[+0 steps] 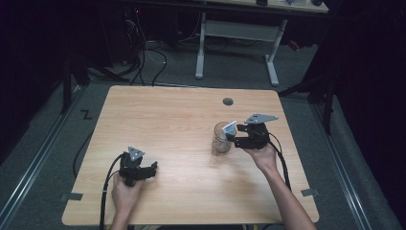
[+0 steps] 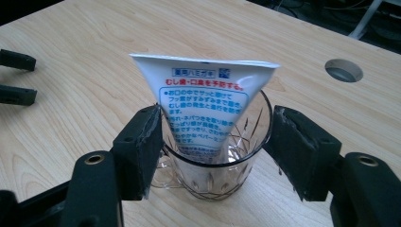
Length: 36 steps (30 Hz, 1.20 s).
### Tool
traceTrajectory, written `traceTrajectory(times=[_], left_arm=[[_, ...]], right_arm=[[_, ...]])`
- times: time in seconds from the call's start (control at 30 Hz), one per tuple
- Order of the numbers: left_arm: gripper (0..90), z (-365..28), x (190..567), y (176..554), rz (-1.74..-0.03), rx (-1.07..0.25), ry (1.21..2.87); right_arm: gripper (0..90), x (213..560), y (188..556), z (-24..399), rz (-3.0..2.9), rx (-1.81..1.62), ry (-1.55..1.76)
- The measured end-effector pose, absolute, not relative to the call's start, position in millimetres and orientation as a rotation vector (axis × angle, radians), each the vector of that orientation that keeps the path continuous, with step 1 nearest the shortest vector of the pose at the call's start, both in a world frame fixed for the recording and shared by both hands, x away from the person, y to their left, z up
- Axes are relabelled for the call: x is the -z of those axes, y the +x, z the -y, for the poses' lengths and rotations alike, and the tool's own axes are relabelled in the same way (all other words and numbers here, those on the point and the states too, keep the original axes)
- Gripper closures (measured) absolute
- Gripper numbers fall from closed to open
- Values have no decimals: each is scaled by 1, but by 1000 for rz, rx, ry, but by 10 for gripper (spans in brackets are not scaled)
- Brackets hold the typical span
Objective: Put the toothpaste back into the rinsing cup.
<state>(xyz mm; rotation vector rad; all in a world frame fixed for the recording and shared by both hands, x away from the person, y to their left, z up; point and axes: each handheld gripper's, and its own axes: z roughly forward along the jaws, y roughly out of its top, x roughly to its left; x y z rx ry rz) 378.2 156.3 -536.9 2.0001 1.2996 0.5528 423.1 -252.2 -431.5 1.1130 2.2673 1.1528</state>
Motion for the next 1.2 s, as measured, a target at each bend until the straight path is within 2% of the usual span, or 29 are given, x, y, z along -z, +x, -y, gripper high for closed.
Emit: traceTrajectory(times=[1.2], left_arm=[[192, -156, 537, 378, -1300, -554, 2000]], right_arm=[[399, 435, 403, 298, -2140, -1242, 1238]])
